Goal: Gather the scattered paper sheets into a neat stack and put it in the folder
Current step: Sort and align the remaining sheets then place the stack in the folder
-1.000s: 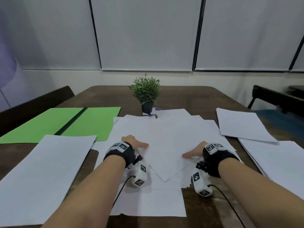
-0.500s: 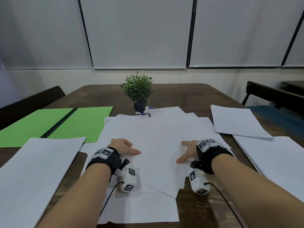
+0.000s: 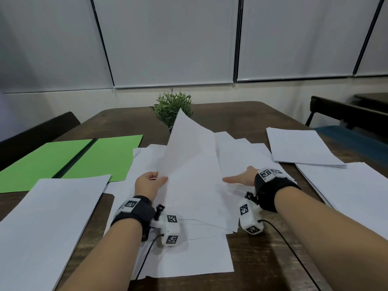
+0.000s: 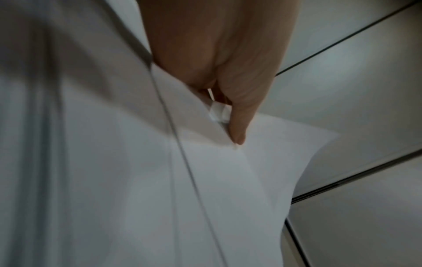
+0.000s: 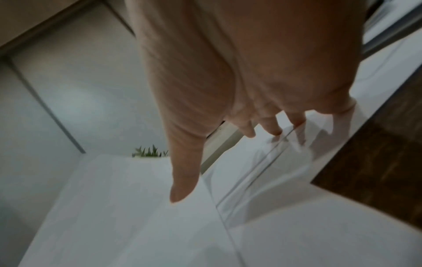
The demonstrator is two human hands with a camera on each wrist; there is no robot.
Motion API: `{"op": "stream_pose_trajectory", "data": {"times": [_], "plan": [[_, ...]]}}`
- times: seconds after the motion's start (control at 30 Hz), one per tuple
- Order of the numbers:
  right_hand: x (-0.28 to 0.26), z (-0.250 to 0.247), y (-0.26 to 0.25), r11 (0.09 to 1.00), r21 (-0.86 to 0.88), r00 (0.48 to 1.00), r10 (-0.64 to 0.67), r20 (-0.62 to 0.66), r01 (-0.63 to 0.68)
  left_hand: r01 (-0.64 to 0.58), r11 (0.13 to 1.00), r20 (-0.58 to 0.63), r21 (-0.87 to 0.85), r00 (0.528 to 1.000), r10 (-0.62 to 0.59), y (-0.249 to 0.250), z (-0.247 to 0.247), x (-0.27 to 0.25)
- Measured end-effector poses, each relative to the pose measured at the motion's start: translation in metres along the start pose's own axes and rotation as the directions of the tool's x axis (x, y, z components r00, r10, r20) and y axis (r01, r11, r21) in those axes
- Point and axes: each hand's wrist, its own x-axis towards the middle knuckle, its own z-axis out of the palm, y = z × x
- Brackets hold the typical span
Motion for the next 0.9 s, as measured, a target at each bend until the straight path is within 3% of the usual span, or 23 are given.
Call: {"op": "stream_pose_trajectory", "data": {"times": [0.2, 0.43, 0.6, 0.77, 0.9], "plan": [[-0.004, -0.004, 0.010, 0.967, 0.251, 0.999, -0.043, 0.003, 0.041, -0.007, 0.999, -0.067, -0.052, 0.998, 0.004, 0.014, 0.001, -0.009], [-0.016, 0.000, -0.002, 0.960, 0.234, 0.988, -0.146, -0.051, 0.154, 0.030, 0.999, 0.164, -0.040, 0.986, -0.023, 0.028, -0.003, -0.029], [-0.021, 0.006, -0.014, 0.948, 0.273, 0.986, -0.161, -0.039, 0.165, -0.185, 0.978, 0.201, 0.101, 0.966, 0.162, 0.037, -0.017, -0.039], [-0.023, 0.015, -0.019, 0.886, 0.442, 0.987, -0.163, 0.009, 0.143, -0.282, 0.958, 0.180, -0.045, 0.941, 0.286, 0.051, -0.025, -0.044], [-0.016, 0.010, -0.015, 0.875, 0.467, 0.990, -0.086, -0.110, 0.128, -0.234, 0.957, 0.170, -0.169, 0.950, 0.262, 0.055, -0.033, -0.050]]}}
